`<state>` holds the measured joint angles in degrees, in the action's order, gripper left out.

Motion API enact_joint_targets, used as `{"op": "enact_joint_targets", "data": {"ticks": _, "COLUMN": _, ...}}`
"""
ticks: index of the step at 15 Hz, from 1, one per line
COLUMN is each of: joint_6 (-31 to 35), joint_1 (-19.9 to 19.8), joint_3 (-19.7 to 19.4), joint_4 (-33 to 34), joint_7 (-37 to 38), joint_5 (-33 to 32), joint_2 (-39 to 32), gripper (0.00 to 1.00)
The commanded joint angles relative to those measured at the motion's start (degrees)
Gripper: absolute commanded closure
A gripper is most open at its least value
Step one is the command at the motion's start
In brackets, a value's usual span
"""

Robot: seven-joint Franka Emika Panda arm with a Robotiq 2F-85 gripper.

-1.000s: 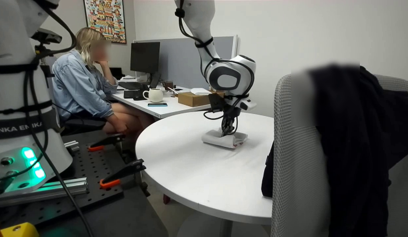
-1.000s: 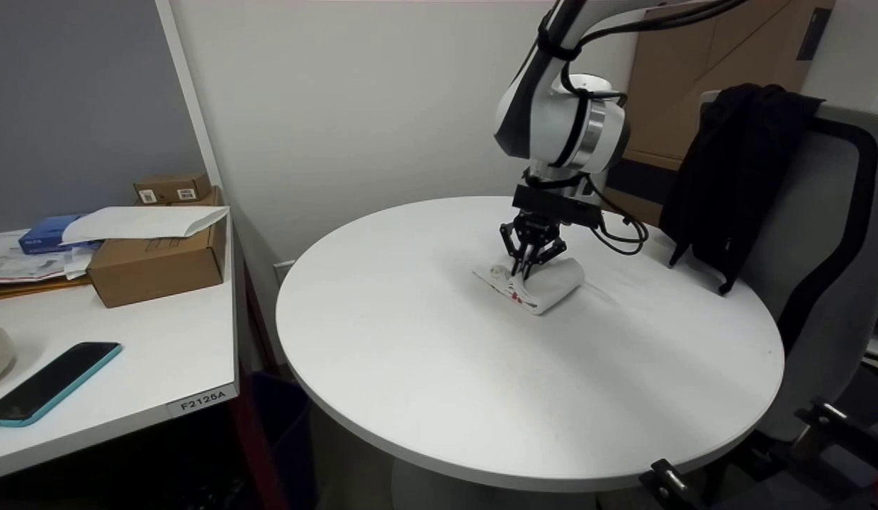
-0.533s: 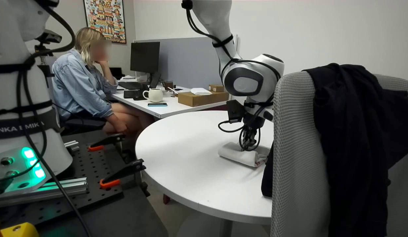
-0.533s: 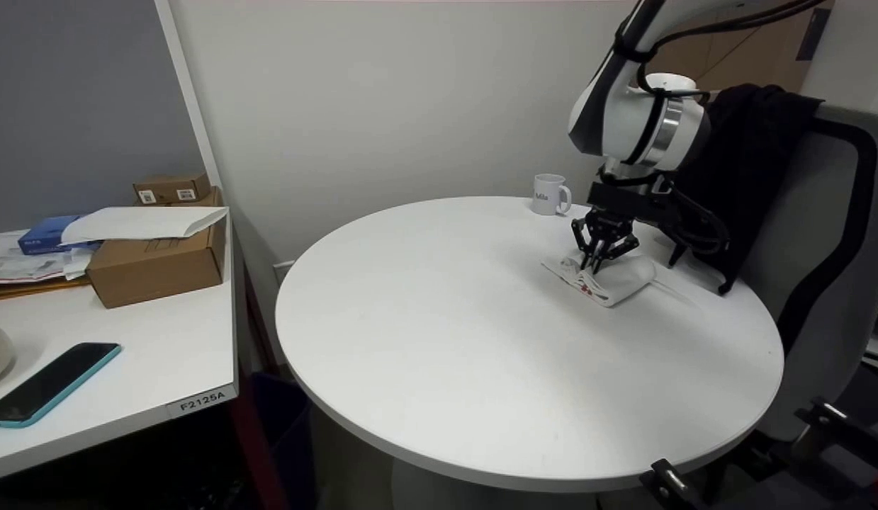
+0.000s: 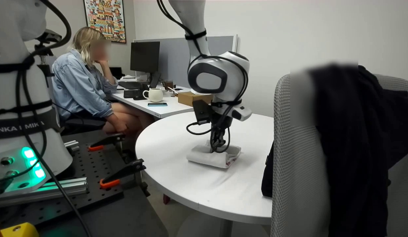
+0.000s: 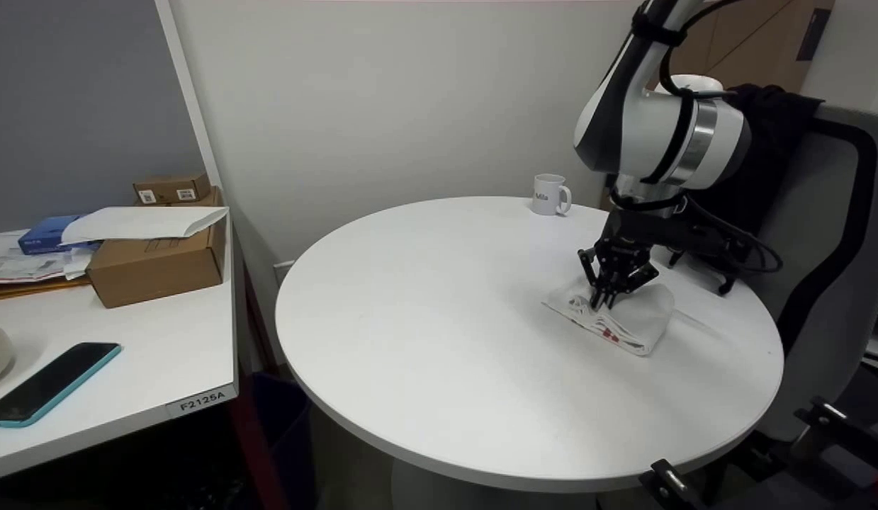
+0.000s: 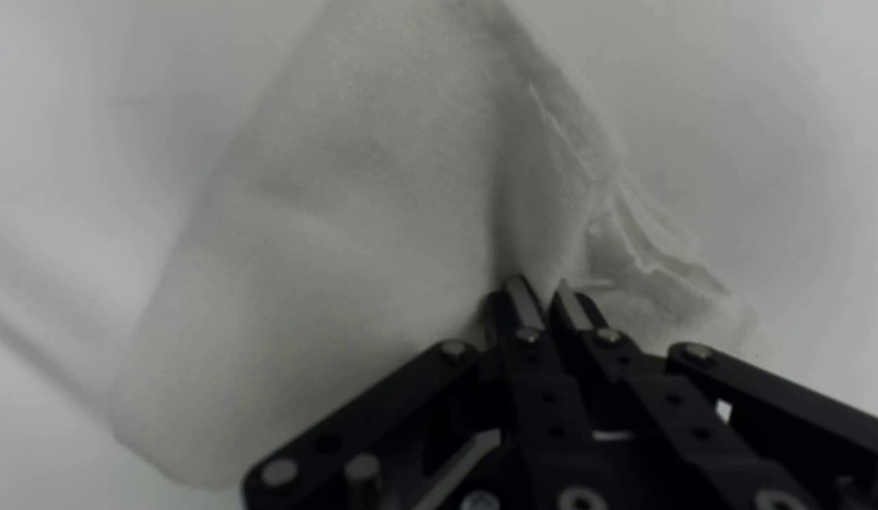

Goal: Use the white and red towel to wipe the table top

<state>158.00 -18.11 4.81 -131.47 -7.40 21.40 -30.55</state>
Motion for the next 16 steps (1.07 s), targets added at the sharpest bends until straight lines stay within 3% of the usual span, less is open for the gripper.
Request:
{"op": "enact_joint_targets", "data": {"ticks": 1, "joint_6": 4.7, "joint_1": 0.7, "joint_3": 5.1, "joint_4": -12.3, "joint_7": -6.5, "joint_5": 0.5, "joint_2": 4.7, "gripper": 0.98}}
{"op": "enact_joint_targets", "data": {"ticks": 4, "joint_6": 11.4, "joint_1": 2.3, "joint_3": 10.6, "joint_4": -18.8, "joint_7": -5.1, "joint_5": 3.1, "joint_2": 5.5, "gripper": 0.98}}
{"op": "enact_joint_targets", "data": {"ticks": 6, "joint_6": 14.5, "joint_1": 2.3, "joint_3": 13.7, "joint_4": -18.2, "joint_7": -2.0, "joint_5": 5.0, "joint_2": 3.2, "gripper": 0.98}}
{"op": "enact_joint_targets", "data": {"ticks": 11, "joint_6": 12.8, "joint_1": 5.1, "joint_3": 15.9, "joint_4": -11.5, "joint_7": 6.7, "joint_5": 4.7, "joint_2": -0.2, "gripper": 0.98}}
{"op": "enact_joint_targets", "data": {"ticks": 16, "joint_6": 10.6, "joint_1": 12.8, "joint_3": 16.2, "joint_4": -2.0, "joint_7": 14.3, "joint_5": 4.1, "joint_2": -2.6, "gripper": 0.98}}
